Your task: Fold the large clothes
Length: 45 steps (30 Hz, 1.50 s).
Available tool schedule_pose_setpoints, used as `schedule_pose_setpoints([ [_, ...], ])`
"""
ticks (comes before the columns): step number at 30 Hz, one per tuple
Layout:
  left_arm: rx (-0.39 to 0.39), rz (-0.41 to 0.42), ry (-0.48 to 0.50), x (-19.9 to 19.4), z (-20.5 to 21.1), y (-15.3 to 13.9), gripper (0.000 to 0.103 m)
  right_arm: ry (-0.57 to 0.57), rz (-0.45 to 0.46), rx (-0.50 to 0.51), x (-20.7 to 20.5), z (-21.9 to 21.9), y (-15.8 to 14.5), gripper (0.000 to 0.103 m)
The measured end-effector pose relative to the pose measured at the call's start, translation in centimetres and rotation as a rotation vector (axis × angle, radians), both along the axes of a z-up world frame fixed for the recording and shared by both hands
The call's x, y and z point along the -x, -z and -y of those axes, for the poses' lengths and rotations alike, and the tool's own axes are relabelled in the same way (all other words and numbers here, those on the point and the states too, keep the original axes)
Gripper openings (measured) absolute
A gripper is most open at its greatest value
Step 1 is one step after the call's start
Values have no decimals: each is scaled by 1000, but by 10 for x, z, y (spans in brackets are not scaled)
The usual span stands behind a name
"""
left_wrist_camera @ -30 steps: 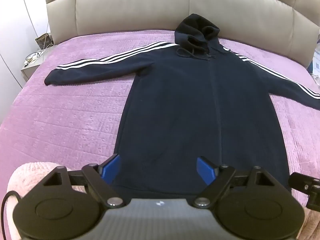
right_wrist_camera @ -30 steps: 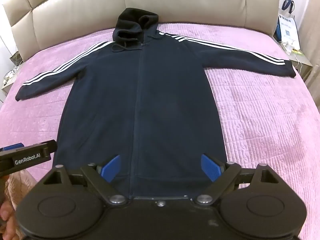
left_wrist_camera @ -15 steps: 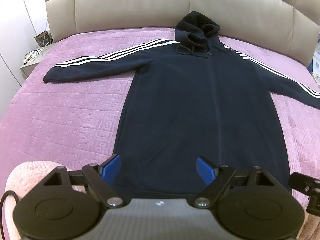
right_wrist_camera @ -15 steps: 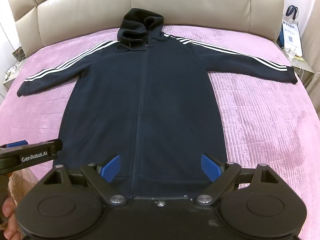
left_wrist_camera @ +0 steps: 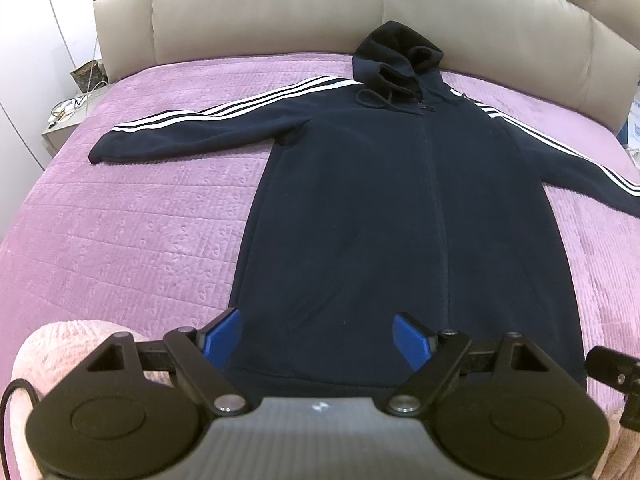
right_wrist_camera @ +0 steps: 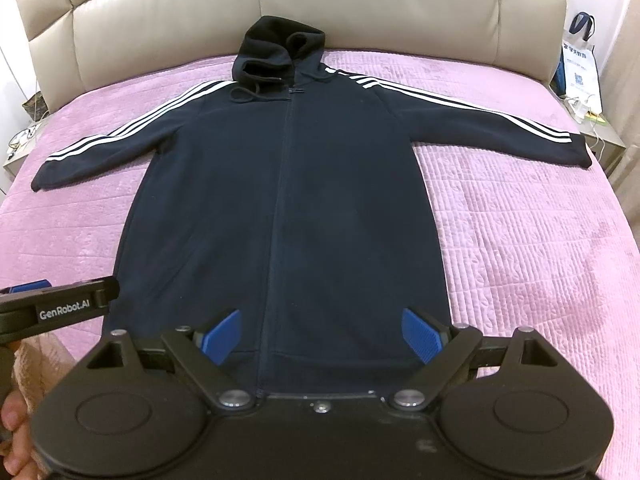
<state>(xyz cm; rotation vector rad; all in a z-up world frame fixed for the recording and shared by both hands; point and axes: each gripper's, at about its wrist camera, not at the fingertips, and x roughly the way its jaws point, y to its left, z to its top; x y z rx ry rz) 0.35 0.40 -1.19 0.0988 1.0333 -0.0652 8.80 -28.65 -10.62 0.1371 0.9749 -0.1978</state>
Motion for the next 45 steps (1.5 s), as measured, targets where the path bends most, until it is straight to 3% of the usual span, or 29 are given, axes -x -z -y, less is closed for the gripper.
schedule_pose_setpoints([
  [45,-8,9,16,1,4,-2,84,-10,-15,27,-3,-7,7,103],
])
